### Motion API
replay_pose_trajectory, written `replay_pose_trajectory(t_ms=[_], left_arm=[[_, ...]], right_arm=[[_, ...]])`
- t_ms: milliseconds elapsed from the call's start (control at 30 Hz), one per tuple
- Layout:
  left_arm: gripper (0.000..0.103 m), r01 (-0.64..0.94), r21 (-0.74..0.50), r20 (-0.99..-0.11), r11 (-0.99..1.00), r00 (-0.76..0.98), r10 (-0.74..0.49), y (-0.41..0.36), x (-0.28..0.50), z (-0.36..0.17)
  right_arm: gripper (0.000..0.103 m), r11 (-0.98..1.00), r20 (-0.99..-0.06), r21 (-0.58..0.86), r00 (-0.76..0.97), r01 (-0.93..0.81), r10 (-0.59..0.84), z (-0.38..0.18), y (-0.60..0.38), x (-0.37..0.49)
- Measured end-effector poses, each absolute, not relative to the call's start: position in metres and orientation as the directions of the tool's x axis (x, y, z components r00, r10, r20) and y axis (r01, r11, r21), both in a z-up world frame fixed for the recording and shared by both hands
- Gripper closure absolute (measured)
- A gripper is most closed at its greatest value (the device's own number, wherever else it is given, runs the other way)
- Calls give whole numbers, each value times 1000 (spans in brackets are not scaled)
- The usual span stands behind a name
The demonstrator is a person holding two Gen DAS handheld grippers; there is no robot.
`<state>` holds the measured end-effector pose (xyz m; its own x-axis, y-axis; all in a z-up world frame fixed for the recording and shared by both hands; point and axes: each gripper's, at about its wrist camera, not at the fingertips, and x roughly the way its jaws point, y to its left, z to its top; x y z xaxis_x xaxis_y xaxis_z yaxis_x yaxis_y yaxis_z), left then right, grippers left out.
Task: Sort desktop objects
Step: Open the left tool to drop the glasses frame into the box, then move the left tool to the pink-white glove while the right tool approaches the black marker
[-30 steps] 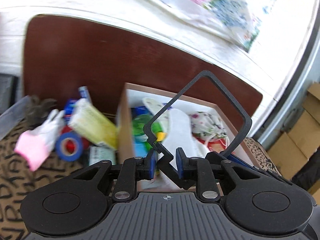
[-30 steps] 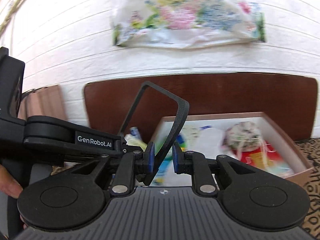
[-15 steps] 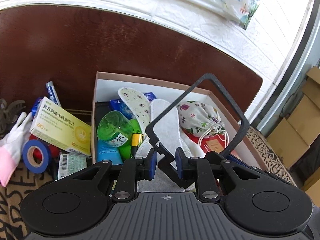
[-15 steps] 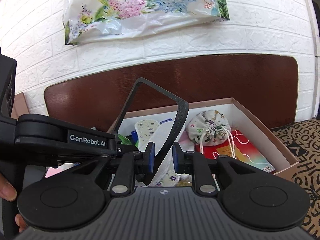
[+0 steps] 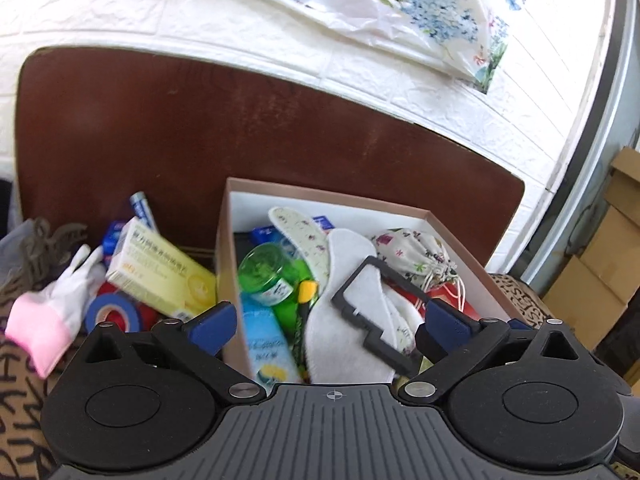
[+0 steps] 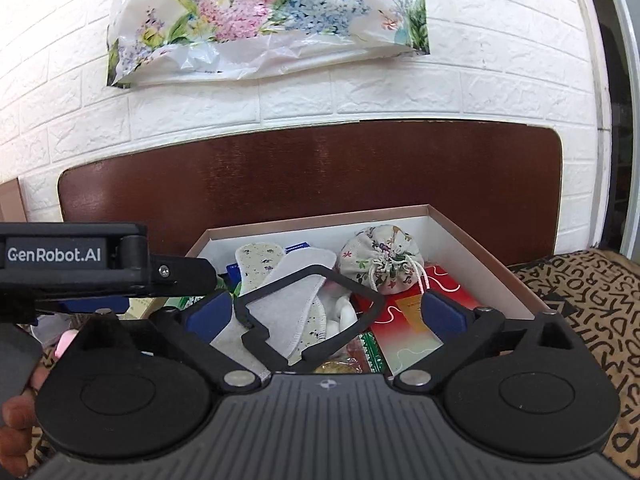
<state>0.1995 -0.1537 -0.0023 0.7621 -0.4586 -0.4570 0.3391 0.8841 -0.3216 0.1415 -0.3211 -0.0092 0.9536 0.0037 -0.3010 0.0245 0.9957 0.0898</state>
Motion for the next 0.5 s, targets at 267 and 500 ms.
replay_pose_trajectory(t_ms=[267, 500], left_arm=[[0, 283, -373, -456, 884, 773, -440, -120, 182, -3], [0, 234, -412, -440, 880, 795, -418, -73, 152, -5]], right_arm=[[0, 997, -298, 72, 953, -27, 47, -3, -300, 130], [0, 993, -277, 17, 954, -114, 114, 5, -266, 117]])
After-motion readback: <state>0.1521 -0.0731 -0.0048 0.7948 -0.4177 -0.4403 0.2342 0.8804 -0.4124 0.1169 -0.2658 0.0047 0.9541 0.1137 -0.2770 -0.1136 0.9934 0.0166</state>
